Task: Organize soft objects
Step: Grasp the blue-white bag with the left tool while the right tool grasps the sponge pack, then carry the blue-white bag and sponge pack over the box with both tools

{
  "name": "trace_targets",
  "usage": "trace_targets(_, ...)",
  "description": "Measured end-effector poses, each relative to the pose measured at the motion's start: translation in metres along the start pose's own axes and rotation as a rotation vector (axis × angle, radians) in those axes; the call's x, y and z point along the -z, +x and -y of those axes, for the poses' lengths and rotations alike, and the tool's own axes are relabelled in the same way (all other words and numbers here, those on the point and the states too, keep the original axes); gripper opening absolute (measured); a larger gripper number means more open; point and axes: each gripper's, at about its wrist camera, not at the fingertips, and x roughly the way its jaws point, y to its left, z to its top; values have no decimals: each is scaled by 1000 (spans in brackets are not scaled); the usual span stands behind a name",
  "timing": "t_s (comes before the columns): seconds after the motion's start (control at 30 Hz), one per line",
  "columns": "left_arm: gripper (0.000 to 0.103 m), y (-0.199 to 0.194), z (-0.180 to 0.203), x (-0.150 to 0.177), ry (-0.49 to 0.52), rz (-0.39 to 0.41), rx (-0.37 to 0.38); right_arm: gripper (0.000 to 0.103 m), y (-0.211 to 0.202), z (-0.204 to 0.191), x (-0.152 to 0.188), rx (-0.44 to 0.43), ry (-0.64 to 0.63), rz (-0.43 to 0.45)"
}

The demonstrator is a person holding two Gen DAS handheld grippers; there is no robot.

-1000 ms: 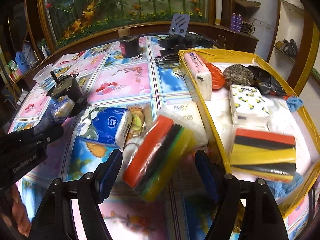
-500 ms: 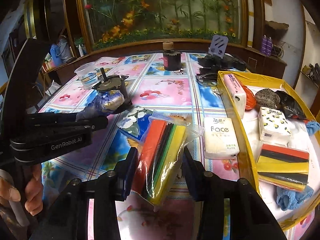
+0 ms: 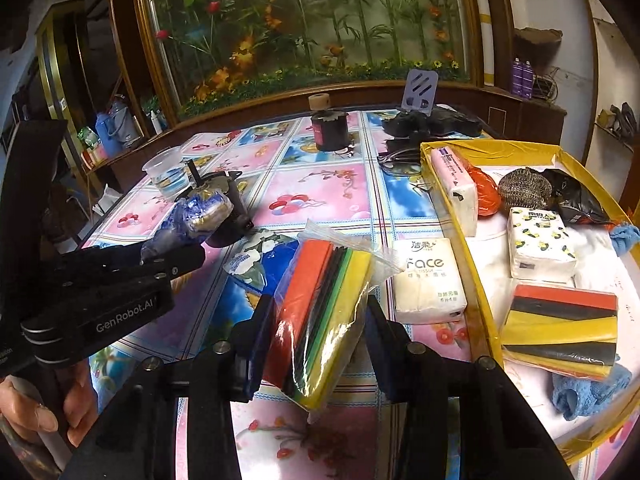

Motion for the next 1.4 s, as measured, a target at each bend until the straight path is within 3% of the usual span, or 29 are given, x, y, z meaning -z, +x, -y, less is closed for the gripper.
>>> trace_targets(0.27, 41, -17, 15, 2, 63, 105, -73, 47, -3, 1, 0, 1, 2, 10)
trace_targets(1.17, 41, -27, 21, 4, 84, 159, -124, 47, -9, 4, -1, -10, 19, 38)
trace_targets(1.4, 41, -32, 24, 4, 71, 183, -96, 47, -15, 10, -2, -6, 36, 63)
